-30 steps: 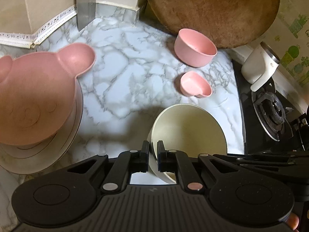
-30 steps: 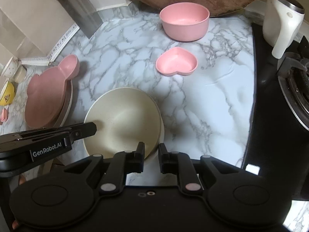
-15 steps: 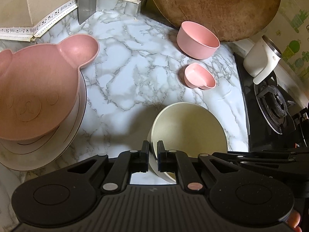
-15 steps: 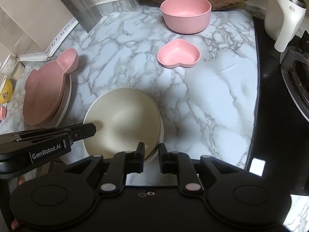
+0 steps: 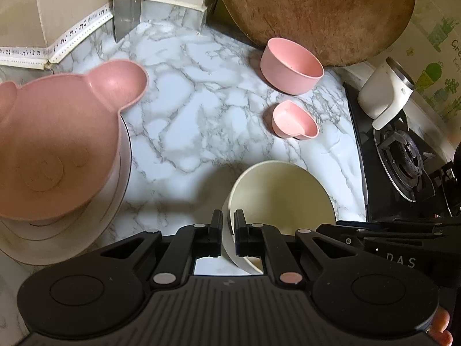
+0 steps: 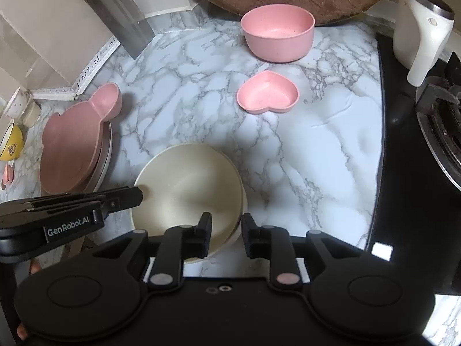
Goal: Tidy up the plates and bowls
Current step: 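Open both tools and lift them off the cream bowl, then move both open tools to the pink bowl by the cutting board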
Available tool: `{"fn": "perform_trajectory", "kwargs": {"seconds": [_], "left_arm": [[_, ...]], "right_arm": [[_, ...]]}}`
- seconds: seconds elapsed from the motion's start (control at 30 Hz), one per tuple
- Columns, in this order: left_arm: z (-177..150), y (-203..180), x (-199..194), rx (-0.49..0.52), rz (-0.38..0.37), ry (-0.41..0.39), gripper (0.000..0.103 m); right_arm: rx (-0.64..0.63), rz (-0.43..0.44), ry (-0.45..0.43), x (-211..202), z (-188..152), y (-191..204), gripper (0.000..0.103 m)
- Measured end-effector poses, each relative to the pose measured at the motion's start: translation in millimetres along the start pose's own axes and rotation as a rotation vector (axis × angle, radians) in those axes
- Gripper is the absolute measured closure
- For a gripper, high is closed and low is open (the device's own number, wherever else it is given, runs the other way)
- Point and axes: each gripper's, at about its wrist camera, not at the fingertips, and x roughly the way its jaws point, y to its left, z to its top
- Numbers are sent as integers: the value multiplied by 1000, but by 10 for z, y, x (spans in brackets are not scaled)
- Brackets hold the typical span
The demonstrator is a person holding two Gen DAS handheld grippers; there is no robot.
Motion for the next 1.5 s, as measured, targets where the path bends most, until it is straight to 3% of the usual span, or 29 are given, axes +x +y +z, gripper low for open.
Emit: {"fn": "perform_trajectory", "kwargs": {"seconds": [0.17,0.4,1.03,1.1,1.2,1.27,1.5], "left_arm": [[20,-43,-77,40,22,-34,96],[136,-93,-207,60,-6,-82,96],[588,-272,-374,129,8,-202,91],[614,-304,-377,141,6,-209,87],[657,-346,-392,156,2,-230,65],[691,-360,-406,158,-3,-249,35],[922,-412,-346,159,-7,-276,26]], "right_arm": [[-7,-8,-21,-69,18,10,74],[-38,-7,-61,-190,81,36,69],[-88,-54,-231,-516,429,-39,39],[-84,-57,-245,-541,460,-68,38],[-77,-60,-264,-561,498,-115,30],[-76,-56,-276,-572,522,-150,27],[-60,-65,-339,-628,694,-325,5]]}}
